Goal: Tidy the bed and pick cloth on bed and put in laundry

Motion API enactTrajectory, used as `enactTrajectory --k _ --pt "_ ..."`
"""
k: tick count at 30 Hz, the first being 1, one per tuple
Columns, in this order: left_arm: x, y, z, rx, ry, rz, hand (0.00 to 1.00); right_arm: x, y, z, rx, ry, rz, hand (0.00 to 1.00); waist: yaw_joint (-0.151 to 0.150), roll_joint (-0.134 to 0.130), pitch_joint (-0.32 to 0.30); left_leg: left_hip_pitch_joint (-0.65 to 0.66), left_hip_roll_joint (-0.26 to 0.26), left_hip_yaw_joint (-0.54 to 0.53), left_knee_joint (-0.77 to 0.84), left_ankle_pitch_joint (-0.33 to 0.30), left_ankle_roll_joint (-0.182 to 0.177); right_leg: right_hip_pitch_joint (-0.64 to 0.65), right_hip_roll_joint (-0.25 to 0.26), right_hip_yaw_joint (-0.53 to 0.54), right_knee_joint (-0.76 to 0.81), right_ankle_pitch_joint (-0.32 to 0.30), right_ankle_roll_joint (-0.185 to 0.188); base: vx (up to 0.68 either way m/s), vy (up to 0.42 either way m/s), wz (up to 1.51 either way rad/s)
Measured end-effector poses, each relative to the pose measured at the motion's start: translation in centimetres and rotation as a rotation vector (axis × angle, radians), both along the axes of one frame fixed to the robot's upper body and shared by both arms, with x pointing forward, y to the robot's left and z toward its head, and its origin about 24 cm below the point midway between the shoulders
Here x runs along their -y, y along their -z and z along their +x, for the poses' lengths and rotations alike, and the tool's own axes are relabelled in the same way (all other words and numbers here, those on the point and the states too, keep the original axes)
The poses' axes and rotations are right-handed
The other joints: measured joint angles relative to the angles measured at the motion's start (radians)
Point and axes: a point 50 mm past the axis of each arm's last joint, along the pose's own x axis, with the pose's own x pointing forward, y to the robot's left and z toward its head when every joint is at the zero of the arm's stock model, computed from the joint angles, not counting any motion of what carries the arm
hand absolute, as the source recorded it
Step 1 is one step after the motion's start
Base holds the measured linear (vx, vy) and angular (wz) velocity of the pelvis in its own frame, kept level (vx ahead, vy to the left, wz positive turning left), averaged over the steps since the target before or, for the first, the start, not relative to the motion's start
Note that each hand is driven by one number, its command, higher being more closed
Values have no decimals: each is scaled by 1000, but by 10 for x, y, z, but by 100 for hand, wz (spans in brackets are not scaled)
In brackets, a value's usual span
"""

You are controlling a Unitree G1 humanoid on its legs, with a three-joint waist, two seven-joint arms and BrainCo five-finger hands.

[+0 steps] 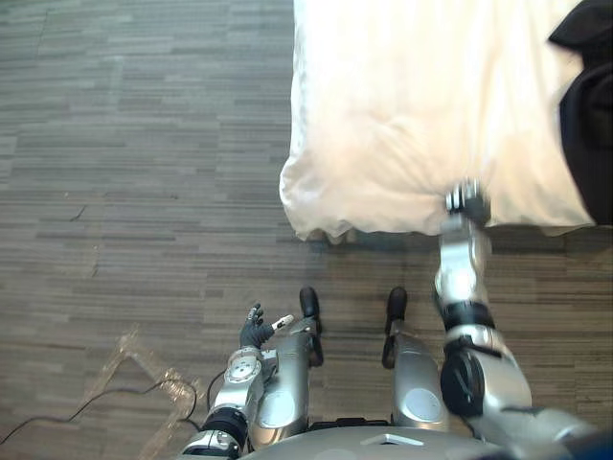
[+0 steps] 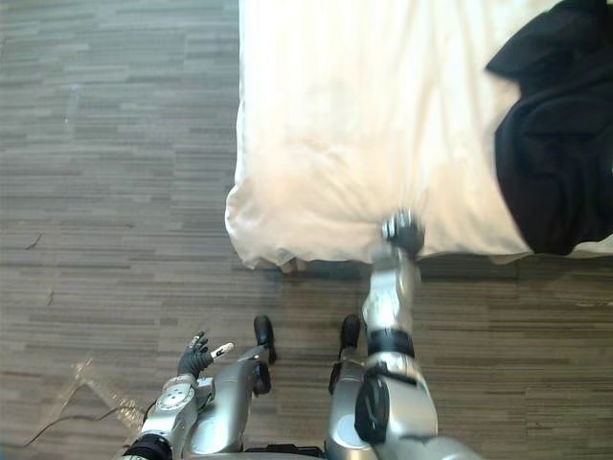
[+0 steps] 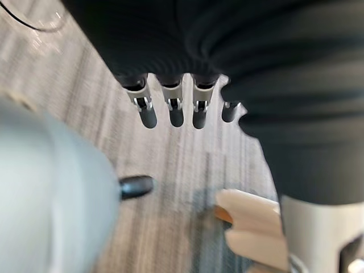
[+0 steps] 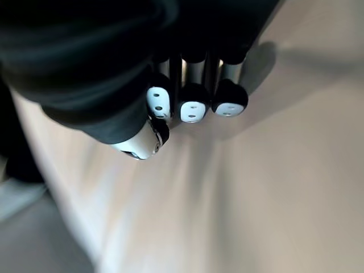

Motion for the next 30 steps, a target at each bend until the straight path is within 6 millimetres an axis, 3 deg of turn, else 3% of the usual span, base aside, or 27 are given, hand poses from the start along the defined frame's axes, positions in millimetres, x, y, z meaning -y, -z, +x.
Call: enactTrajectory --k 1,2,4,7,11,15,16,18,19,20,21,22,24,26,30 --pt "-1 1 -1 -5 -2 0 0 7 26 -35 -125 35 10 0 -4 -2 -1 19 -4 15 -17 4 3 2 1 12 -1 1 2 160 5 -47" --pt "-3 2 -3 -22 -17 -3 0 14 45 -69 -238 58 8 0 -15 -5 -3 57 -7 28 -42 8 2 13 3 28 -2 4 7 139 4 -51" --pt "-5 4 -6 -36 -26 -2 0 21 57 -98 -315 76 -6 0 -29 -4 -18 116 -6 58 -82 10 -1 37 11 48 -7 5 8 128 -4 -54" --pt "-7 6 -9 -52 -12 15 0 21 72 -134 -434 59 -20 0 -35 -12 -106 188 3 101 -150 19 -14 57 32 75 -14 5 7 139 -18 -46" --pt "-14 10 -15 -98 26 58 0 -2 85 -142 -502 -44 14 0 -51 -34 -152 244 32 140 -164 13 -26 91 53 58 -12 15 -18 66 -32 -24" --pt "-19 20 -36 -177 21 61 0 -21 95 -149 -575 -157 35 0 -40 -15 -171 273 117 248 -108 -23 -29 93 113 -32 -7 104 -128 -12 -33 -73" --pt "-22 23 -44 -201 4 62 0 -21 97 -152 -597 -174 32 0 -43 -11 -171 294 129 289 -111 -22 -30 90 77 -184 132 -8 -155 -25 -42 -87" --pt "-26 26 -54 -229 -8 67 0 -22 100 -160 -638 -198 23 0 -41 -17 -196 323 144 355 -110 -22 -34 126 13 -350 250 -96 -145 32 -48 -104" --pt "-29 28 -62 -252 -14 70 0 -24 101 -160 -660 -233 1 0 -24 -28 -208 343 148 413 -107 -22 -46 163 -20 -430 242 -95 -146 50 -91 -136" --pt "-30 29 -65 -259 -20 72 0 -24 101 -161 -670 -250 -9 0 -14 -41 -216 347 148 449 -101 -24 -55 170 -24 -438 208 -91 -119 2 -183 -148" --pt "-31 30 -65 -268 -22 72 0 -23 101 -158 -684 -283 -44 0 -3 -54 -224 346 152 488 -96 -19 -66 177 4 -454 139 -98 -107 -56 -293 -129" --pt "-25 32 -65 -282 -14 58 0 -14 99 -159 -707 -305 -94 0 -1 -26 -220 346 163 520 -94 -12 -78 192 47 -449 57 -77 -100 -57 -300 -99" --pt "-14 35 -66 -292 7 40 0 -5 100 -166 -762 -322 -136 0 -16 -3 -221 369 181 550 -94 -3 -90 230 94 -421 -30 -39 -110 -33 -187 -63" --pt "-8 37 -70 -307 35 34 0 1 101 -173 -814 -349 -169 0 -16 4 -229 412 191 591 -85 3 -92 290 132 -375 -121 -12 -114 -72 -149 -59" --pt "-13 37 -72 -316 32 50 0 -1 101 -172 -823 -376 -193 0 -12 -10 -238 427 213 634 -15 -2 -98 300 146 -295 -160 10 -123 -77 -47 -50"
